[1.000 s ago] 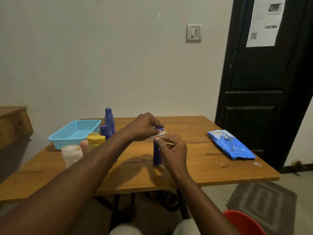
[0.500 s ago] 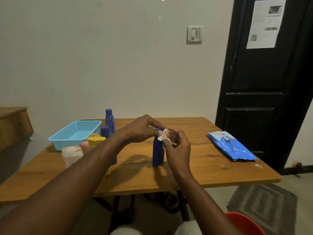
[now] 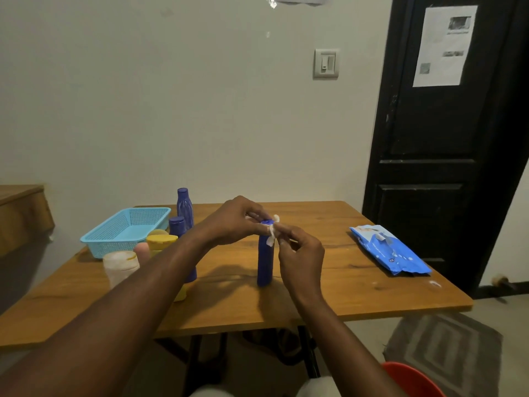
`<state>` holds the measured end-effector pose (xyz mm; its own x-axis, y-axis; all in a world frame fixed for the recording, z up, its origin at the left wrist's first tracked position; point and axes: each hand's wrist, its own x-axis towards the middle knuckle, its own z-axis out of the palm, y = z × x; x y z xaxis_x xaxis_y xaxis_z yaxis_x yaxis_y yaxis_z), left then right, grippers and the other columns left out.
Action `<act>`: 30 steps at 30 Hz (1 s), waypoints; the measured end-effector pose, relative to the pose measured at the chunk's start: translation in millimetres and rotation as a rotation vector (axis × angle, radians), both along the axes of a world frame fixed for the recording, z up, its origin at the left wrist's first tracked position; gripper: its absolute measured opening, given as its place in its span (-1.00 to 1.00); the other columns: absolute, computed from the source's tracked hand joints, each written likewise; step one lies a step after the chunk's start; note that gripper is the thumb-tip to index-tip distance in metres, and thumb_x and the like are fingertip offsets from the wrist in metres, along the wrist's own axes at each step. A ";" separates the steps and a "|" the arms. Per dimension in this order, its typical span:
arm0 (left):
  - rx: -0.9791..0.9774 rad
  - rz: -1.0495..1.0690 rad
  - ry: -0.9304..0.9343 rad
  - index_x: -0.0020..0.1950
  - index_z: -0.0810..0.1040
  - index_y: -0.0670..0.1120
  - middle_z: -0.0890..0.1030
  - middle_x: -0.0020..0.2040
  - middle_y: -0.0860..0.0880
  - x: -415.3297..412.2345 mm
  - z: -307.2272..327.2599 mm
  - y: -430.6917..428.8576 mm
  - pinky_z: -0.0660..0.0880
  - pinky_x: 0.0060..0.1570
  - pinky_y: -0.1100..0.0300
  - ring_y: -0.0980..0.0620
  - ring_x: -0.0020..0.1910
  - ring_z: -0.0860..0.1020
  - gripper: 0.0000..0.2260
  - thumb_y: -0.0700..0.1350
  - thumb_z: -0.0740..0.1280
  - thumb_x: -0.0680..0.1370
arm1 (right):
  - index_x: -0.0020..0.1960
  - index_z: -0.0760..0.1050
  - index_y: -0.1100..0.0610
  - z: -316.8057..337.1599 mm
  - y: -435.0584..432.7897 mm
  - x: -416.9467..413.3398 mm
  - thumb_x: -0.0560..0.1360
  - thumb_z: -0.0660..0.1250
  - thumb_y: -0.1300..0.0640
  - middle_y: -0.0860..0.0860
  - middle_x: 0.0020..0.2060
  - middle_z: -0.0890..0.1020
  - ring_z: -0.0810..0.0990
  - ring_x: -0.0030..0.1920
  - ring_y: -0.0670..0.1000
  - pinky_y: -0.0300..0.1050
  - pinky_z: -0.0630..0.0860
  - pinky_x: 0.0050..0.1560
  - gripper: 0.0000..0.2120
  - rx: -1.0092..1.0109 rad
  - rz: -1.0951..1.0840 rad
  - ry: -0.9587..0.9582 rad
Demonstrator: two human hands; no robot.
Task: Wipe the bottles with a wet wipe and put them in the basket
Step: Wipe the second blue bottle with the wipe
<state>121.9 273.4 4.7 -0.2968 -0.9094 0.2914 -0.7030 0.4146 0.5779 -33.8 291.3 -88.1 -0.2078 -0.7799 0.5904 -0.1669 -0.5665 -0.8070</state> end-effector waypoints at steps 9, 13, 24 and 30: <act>-0.003 -0.016 0.066 0.13 0.74 -0.07 0.74 -0.01 0.01 0.1 -7.4 -0.2 0.60 0.19 -0.10 0.02 0.05 0.67 -0.80 -0.14 0.52 0.51 | 0.17 0.62 0.07 38.1 -11.8 -13.1 0.51 0.44 0.33 -0.01 0.09 0.64 0.51 0.10 -0.09 -0.37 0.40 -0.02 -0.71 -0.118 -0.052 0.712; -0.004 0.008 0.078 0.07 0.74 -0.09 0.74 -0.05 0.00 5.2 -9.5 0.2 0.60 0.18 -0.14 0.00 0.03 0.69 -0.85 -0.15 0.52 0.51 | 0.16 0.47 0.02 57.1 -7.7 -14.6 0.50 0.41 0.35 0.01 0.09 0.57 0.55 0.04 -0.03 -0.17 0.59 -0.02 -0.66 -0.099 0.051 0.890; -0.020 0.071 0.128 0.02 0.70 -0.08 0.73 -0.07 0.00 1.9 -12.5 5.7 0.62 0.11 -0.07 0.03 0.01 0.68 -0.85 -0.17 0.54 0.47 | 0.07 0.56 0.07 78.7 -14.0 -12.8 0.52 0.43 0.31 0.01 0.00 0.70 0.67 0.01 -0.01 -0.13 0.65 0.01 -0.80 -0.143 0.156 0.893; -0.014 0.060 0.165 0.07 0.74 -0.10 0.74 -0.03 0.02 1.2 -14.5 3.6 0.63 0.12 0.00 0.06 0.00 0.68 -0.75 -0.06 0.59 0.43 | 0.02 0.64 0.07 38.5 -27.0 -25.1 0.54 0.43 0.26 -0.14 -0.12 0.66 0.61 -0.08 -0.21 -0.40 0.53 -0.13 -0.87 -0.005 0.052 0.404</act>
